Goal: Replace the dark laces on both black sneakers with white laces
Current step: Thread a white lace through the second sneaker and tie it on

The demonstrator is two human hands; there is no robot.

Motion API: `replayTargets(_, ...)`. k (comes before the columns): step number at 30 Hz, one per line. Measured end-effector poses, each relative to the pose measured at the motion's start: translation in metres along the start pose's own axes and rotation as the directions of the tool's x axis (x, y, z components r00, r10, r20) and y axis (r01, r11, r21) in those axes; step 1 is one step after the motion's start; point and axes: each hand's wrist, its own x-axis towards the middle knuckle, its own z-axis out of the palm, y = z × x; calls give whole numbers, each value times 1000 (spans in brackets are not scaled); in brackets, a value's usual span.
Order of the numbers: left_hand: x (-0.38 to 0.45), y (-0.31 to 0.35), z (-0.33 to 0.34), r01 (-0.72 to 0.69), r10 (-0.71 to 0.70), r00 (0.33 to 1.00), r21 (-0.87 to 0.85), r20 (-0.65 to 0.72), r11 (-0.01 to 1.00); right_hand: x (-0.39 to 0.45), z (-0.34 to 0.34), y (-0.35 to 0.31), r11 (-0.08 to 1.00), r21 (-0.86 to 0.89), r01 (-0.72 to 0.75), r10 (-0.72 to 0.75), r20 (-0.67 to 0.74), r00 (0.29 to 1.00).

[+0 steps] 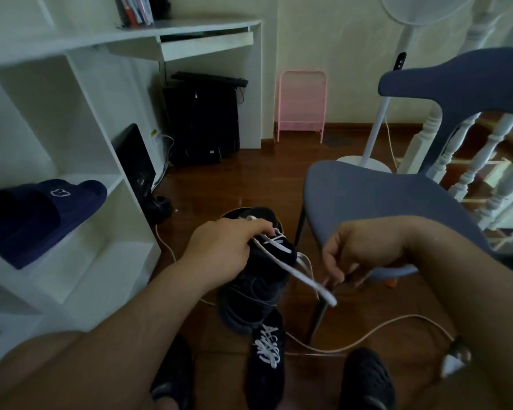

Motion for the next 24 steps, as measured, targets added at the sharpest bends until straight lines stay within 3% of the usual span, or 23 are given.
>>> replayTargets(2, -3, 5, -2, -40, 44, 998, 102, -38, 994, 5, -2, 9, 993, -101, -65, 35, -270, 962)
replayTargets(4, -8, 12, -4, -91, 103, 991, 142, -81, 986, 16, -1, 5, 993, 105, 62, 3, -532, 847)
replayTargets(5, -10, 16, -7, -117, 135, 985, 163, -107, 980, 22, 2, -1, 963, 222, 153, 9, -594, 805)
replayTargets(8, -14, 26, -12, -191, 222, 966, 206, -134, 960, 45, 14, -22, 877, 421, 232, 31, -531, 847)
replayTargets(13, -14, 31, 1, -293, 318, 945, 232, -76, 927, 78, 23, -40, 958, 285, 45, 101, -477, 873)
replayTargets(17, -15, 19, 14, -374, 395, 910, 165, -122, 913, 86, 23, -43, 916, 386, 111, 98, -482, 871)
replayTargets(20, -9, 11, 9, -309, 322, 941, 132, -100, 942, 84, 18, -45, 730, 582, 358, 135, -636, 760)
replayTargets(22, -8, 7, 2, -210, 218, 972, 86, -93, 974, 75, 1, -41, 417, 734, 535, 182, -645, 742)
replayTargets(24, -6, -1, -1, -125, 123, 978, -1, -166, 992, 60, -16, -31, 93, 808, 582, 148, -589, 795)
